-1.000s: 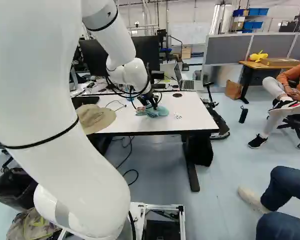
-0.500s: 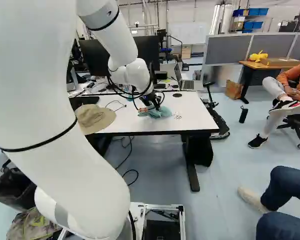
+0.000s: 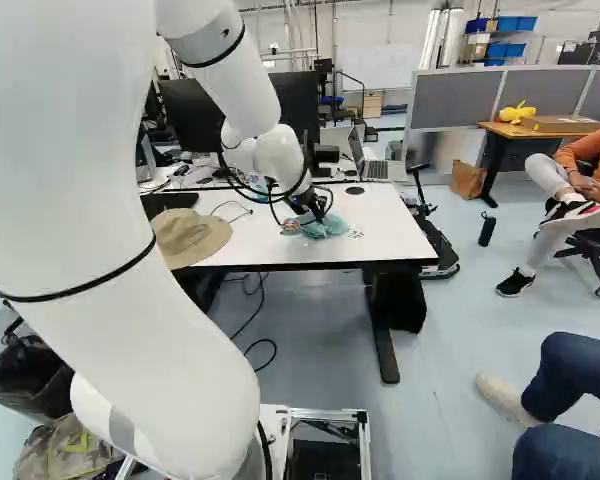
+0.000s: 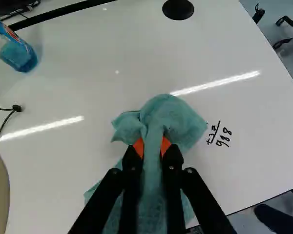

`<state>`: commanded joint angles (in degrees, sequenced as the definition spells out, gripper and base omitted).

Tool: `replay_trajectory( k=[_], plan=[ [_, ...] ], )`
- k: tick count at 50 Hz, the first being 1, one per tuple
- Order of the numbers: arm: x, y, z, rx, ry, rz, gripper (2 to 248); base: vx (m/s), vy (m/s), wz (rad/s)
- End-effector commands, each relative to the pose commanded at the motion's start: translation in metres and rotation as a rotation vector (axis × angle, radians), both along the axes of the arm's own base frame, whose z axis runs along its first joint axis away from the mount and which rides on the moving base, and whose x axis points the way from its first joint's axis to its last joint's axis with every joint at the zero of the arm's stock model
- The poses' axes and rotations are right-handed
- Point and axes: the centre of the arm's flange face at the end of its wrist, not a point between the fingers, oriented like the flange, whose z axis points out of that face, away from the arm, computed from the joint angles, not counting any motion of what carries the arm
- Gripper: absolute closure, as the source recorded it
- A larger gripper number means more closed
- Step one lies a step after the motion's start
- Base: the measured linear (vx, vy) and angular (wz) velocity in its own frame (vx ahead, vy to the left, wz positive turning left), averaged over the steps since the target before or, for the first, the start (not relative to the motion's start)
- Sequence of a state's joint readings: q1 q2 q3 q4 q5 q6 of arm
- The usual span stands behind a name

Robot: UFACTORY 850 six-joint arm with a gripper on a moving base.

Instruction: Clean the table with the green towel

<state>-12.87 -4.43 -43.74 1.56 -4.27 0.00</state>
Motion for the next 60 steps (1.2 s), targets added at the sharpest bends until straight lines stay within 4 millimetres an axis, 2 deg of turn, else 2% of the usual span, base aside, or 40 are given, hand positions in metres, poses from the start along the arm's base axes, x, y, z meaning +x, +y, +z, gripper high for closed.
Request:
replay_trajectory(
  k=[14,60],
  plan=[
    [-0.001,-0.010,-0.015,-0.001,-0.002,-0.022,193,0.000,0.000,0.000],
    [-0.008,-0.008,-0.020,0.023,0.091,-0.020,193,0.000,0.000,0.000]
  ],
)
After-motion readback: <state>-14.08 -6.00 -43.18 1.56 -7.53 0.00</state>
